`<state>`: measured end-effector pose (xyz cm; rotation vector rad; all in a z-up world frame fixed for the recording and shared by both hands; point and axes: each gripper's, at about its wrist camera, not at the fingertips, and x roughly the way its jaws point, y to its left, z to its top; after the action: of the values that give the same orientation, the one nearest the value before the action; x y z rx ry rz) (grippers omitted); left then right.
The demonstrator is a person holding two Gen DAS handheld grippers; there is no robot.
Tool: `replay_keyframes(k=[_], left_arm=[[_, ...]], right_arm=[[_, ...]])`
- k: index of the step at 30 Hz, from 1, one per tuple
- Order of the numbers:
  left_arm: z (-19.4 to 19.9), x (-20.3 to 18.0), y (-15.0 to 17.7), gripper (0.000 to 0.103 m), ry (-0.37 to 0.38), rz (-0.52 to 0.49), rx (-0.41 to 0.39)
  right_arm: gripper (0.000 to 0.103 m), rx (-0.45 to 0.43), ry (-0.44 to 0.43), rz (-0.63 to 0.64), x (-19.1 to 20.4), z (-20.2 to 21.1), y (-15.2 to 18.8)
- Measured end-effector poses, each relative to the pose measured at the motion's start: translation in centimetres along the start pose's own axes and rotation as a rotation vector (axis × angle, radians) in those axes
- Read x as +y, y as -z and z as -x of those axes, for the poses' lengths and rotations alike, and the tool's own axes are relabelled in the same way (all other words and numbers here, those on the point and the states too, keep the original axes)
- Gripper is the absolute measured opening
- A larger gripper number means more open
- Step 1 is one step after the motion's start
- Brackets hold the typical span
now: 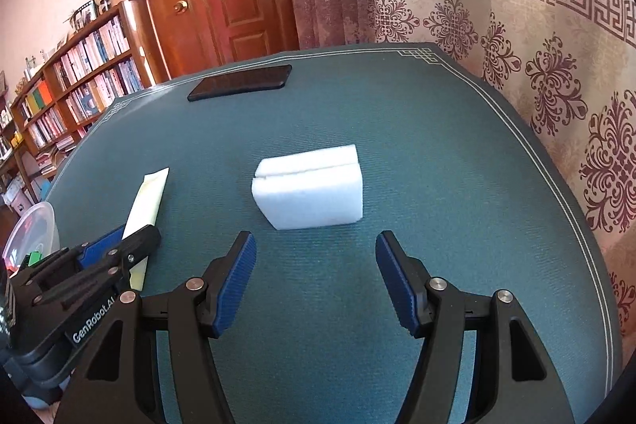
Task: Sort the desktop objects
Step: 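Move the right gripper to the white sponge block and close on it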
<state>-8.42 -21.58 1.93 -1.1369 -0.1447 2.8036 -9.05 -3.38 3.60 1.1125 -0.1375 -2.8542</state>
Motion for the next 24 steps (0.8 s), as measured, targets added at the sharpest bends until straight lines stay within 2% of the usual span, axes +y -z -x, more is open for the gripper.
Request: replay_keyframes(k=[7, 11, 24], left_arm=[[0.4, -0.1, 0.0, 0.03, -0.003, 0.0, -0.021], [0.6, -0.5, 0.0, 0.03, 0.004, -0.006, -0.025], [0.9, -0.2, 0.0, 0.03, -0.005, 0.011, -0.041]], right_arm=[[0.066, -0.019, 0.03, 0.013, 0.5, -1.5, -1.2], [0.066, -0.019, 0.008, -0.004, 0.3, -2.1, -1.9], [0.066, -0.021, 0.011, 0.027, 0.9, -2.2, -1.9]])
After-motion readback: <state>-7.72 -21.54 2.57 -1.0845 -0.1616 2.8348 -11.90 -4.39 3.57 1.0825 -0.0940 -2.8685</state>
